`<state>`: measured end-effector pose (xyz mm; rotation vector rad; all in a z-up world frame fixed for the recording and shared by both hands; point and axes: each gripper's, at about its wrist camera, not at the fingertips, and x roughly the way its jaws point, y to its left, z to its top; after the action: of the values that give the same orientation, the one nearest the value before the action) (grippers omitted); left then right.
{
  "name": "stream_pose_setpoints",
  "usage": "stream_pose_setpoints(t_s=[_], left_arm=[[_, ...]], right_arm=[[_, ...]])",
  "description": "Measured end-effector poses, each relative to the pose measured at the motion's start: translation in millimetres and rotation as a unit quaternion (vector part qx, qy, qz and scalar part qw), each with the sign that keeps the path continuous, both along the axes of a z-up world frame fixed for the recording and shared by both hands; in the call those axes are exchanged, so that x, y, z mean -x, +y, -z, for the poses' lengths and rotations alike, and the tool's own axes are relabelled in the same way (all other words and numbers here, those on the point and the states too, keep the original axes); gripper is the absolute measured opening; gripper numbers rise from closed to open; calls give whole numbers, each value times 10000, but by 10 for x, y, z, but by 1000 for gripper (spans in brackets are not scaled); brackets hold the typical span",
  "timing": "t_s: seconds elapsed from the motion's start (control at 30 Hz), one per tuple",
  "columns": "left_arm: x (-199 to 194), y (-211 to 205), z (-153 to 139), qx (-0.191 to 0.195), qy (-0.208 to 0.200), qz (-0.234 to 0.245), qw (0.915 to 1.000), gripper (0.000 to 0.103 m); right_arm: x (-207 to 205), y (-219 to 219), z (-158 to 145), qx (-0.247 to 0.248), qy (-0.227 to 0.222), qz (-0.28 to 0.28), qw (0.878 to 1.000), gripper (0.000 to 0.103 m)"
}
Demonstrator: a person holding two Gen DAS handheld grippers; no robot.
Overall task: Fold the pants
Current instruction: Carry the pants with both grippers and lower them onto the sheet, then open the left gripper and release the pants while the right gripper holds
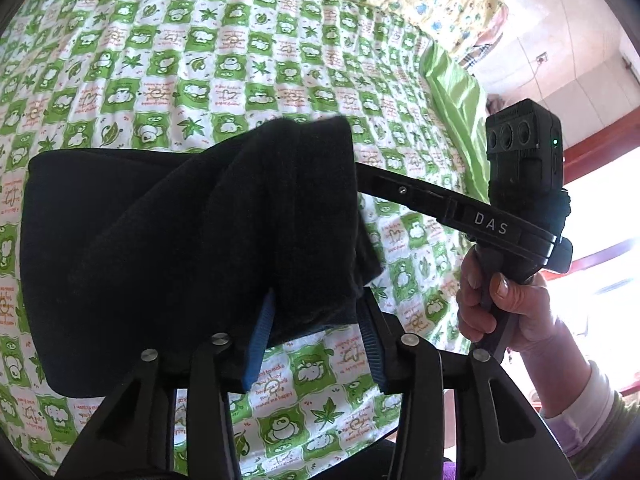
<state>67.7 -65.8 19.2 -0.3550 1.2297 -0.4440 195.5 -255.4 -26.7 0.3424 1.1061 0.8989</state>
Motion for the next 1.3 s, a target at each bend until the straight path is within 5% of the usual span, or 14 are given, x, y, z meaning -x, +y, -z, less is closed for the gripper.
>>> stream_pose_setpoints(t_s=[0.13,0.63,1.3], left_arm=[[51,-12,-74,38,-80,132,9999,51],[149,579,-177,90,-95,-545,9984,58],[249,1497,-103,31,47,-1664,9860,71]], right_arm=[[94,-194,-66,-35,-9,516,9987,68],[364,24,-208,116,87,819,9965,80],[565,276,-141,649,607,1483,9849,92]])
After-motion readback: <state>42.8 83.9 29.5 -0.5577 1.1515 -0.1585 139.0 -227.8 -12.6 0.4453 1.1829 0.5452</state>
